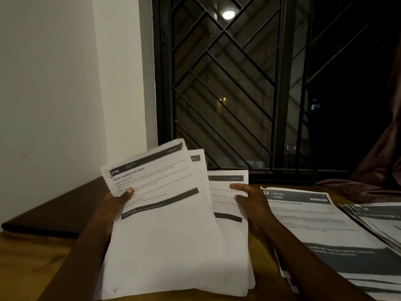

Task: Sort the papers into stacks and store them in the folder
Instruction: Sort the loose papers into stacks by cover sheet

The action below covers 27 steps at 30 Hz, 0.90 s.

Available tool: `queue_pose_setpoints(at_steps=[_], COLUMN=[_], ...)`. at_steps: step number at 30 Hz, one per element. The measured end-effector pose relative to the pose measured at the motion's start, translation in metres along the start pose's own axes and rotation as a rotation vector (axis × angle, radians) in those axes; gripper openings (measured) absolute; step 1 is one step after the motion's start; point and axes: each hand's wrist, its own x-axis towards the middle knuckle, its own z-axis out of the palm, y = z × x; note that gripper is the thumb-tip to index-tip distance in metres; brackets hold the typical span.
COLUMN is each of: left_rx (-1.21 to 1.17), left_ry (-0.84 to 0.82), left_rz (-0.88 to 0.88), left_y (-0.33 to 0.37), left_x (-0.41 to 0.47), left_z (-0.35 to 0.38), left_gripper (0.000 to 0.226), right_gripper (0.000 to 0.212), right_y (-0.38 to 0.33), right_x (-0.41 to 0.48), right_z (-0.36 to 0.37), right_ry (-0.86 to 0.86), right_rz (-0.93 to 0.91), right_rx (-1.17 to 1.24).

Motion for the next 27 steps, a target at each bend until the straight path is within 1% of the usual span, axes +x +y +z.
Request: queue_pose_setpoints(at_steps=[2,3,5,7,9,11,13,14,15,17,18,19,20,22,23,24,25,27], left_rx=[-0.008,0.016,0.094,0.156,0.189,0.188,0.185,0.189,0.194,0.198,0.204,0.207,0.211,0.19,0.182,0.163,0.14,0.071], left_ry=[0.029,0.012,0.0,-0.01,-0.018,-0.01,-0.004,-0.001,-0.017,-0.018,-0.012,-0.006,-0.009,-0.013,-0.02,-0.031,-0.047,-0.076], left_rz=[0.046,0.059,0.079,0.082,0.049,0.016,-0.004,-0.009,-0.007,-0.004,-0.006,-0.007,-0.01,-0.018,-0.029,-0.046,-0.063,-0.105], left_y=[0.004,0.005,0.004,0.003,0.001,0.0,0.0,-0.001,-0.001,-0.001,-0.001,0.0,0.0,0.002,0.002,0.002,0.002,0.001], left_x=[0.001,0.001,0.0,-0.002,0.001,0.003,0.005,0.007,0.006,0.005,0.003,0.002,0.001,0.0,-0.001,-0.002,-0.003,-0.008], left_z=[-0.003,-0.001,0.005,0.009,0.008,0.006,0.005,0.005,0.006,0.007,0.008,0.009,0.011,0.014,0.014,0.015,0.015,0.015], left_gripper=[0.041,0.041,0.036,0.028,0.028,0.022,0.014,0.014,0.015,0.018,0.021,0.024,0.026,0.023,0.02,0.017,0.015,0.02], right_gripper=[0.029,0.029,0.03,0.027,0.027,0.029,0.033,0.034,0.03,0.01,0.007,0.013,0.022,0.04,0.042,0.038,0.033,0.022], right_y=[0.002,0.004,0.012,0.022,0.03,0.032,0.031,0.029,0.027,0.017,0.009,0.0,-0.009,-0.025,-0.03,-0.033,-0.035,-0.035], right_x=[-0.001,-0.002,-0.005,-0.009,-0.012,-0.012,-0.011,-0.01,-0.009,-0.008,-0.008,-0.01,-0.012,-0.019,-0.024,-0.028,-0.032,-0.035], right_z=[0.005,0.008,0.016,0.025,0.029,0.026,0.021,0.019,0.018,0.016,0.016,0.014,0.014,0.015,0.017,0.019,0.022,0.027], right_ry=[0.028,0.029,0.014,-0.042,-0.051,-0.003,-0.005,-0.003,0.025,0.151,0.202,0.2,0.124,-0.184,-0.335,-0.444,-0.498,-0.465], right_rz=[0.005,0.009,0.009,0.001,-0.038,-0.106,-0.104,-0.093,-0.092,-0.125,-0.126,-0.095,-0.042,0.071,0.12,0.153,0.165,0.14], right_rx=[-0.044,-0.065,-0.127,-0.212,-0.432,-0.649,-0.696,-0.685,-0.634,-0.415,-0.265,-0.117,0.012,0.19,0.244,0.276,0.292,0.288])
